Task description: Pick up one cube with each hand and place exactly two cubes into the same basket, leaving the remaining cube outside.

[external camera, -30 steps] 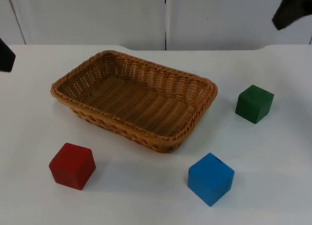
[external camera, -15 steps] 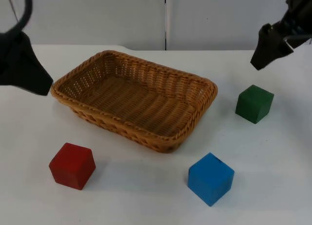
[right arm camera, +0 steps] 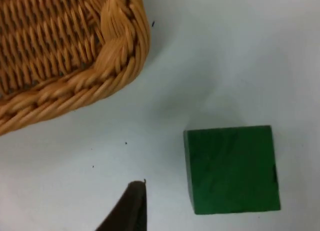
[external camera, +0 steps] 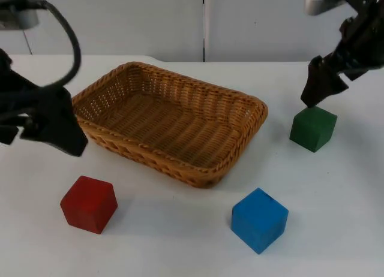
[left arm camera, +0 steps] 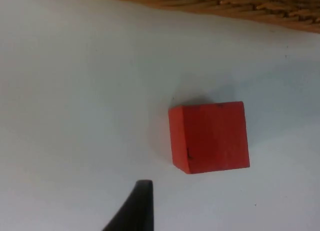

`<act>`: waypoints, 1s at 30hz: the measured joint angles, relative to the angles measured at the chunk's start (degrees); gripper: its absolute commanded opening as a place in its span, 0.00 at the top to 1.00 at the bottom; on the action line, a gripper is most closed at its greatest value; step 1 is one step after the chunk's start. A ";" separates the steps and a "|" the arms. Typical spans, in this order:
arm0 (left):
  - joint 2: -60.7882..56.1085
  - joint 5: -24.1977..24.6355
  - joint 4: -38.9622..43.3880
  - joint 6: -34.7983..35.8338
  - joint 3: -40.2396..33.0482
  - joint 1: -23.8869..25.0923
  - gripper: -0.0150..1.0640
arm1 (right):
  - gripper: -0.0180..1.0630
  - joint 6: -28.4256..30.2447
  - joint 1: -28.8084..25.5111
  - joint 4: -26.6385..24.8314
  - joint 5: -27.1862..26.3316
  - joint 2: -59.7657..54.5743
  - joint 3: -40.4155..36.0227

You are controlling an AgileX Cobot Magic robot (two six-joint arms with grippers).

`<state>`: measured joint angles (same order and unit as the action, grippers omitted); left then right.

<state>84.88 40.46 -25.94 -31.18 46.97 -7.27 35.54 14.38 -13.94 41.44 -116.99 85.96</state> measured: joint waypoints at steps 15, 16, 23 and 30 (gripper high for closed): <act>9.75 -7.97 0.00 2.29 0.00 -4.41 0.01 | 0.01 1.83 0.00 -2.36 -4.42 -5.90 0.00; 10.45 -8.50 0.00 2.46 0.00 -4.54 0.01 | 0.01 2.05 0.00 -2.60 -4.60 -6.19 0.00; 13.73 -11.39 0.00 2.46 0.00 -4.54 0.01 | 0.01 2.58 0.00 -2.65 -5.81 -7.93 0.00; 17.89 -14.49 0.00 2.55 0.09 -4.54 0.01 | 0.01 2.79 0.00 -2.95 -6.99 -9.26 0.10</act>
<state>102.78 25.98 -25.94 -28.63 47.06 -11.81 38.33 14.38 -16.89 34.46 -126.24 86.06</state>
